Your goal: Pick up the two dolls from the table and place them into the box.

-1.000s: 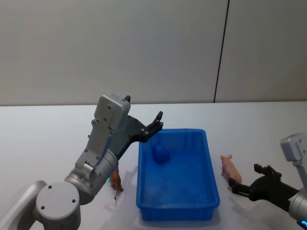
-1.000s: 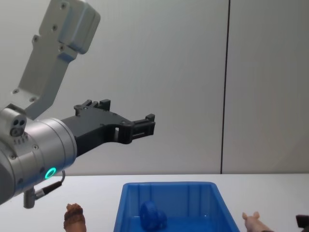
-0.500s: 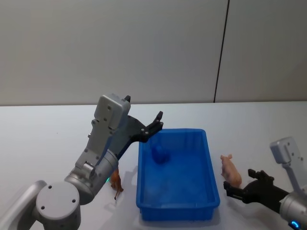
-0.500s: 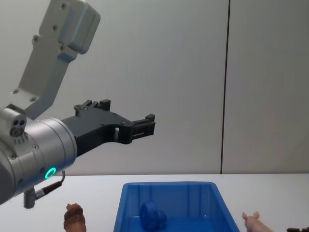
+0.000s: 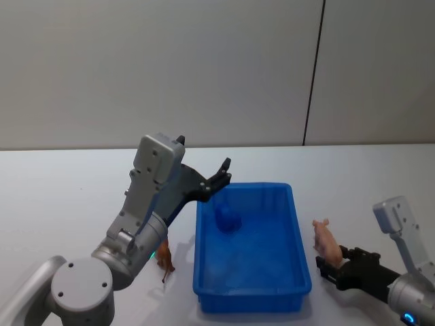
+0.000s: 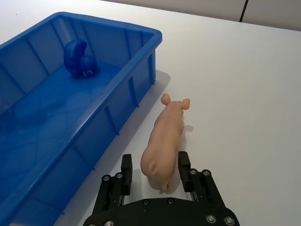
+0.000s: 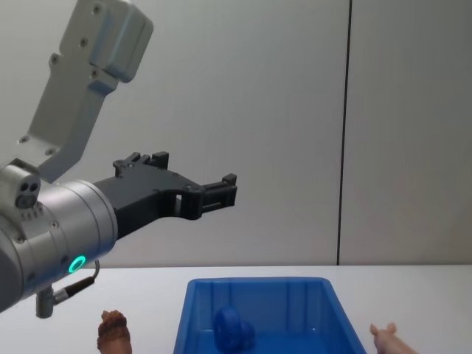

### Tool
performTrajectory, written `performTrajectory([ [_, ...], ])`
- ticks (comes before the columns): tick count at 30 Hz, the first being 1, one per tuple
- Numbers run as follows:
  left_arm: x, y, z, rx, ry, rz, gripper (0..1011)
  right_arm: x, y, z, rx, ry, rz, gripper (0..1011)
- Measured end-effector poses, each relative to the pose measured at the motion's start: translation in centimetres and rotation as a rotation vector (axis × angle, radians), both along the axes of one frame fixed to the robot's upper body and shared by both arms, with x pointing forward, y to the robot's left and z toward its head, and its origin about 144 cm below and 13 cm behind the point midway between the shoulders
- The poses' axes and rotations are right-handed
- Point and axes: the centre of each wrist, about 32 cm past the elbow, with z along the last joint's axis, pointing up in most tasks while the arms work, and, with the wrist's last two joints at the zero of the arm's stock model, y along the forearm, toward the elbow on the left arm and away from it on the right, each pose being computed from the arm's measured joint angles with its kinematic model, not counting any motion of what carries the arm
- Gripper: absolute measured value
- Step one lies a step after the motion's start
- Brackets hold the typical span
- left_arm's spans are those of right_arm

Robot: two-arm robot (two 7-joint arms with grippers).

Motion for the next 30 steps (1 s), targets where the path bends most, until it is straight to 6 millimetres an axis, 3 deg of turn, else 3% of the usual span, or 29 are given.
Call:
performTrajectory([
  [3,0.0,0.0,0.0,0.0,0.0,0.0,1001,0.1,0.1,0.0,0.0,0.001,0.0,531],
  [4,0.0,0.0,0.0,0.0,0.0,0.0,1001,0.1,0.1,0.0,0.0,-0.001,-0.001,459],
  [8,0.0,0.0,0.0,0.0,0.0,0.0,1001,0.2,0.1,0.0,0.0,-0.01,-0.003,378],
  [30,0.0,0.0,0.0,0.0,0.0,0.0,1001,0.4,0.5,3.1,0.011,-0.229,-0.03,378],
])
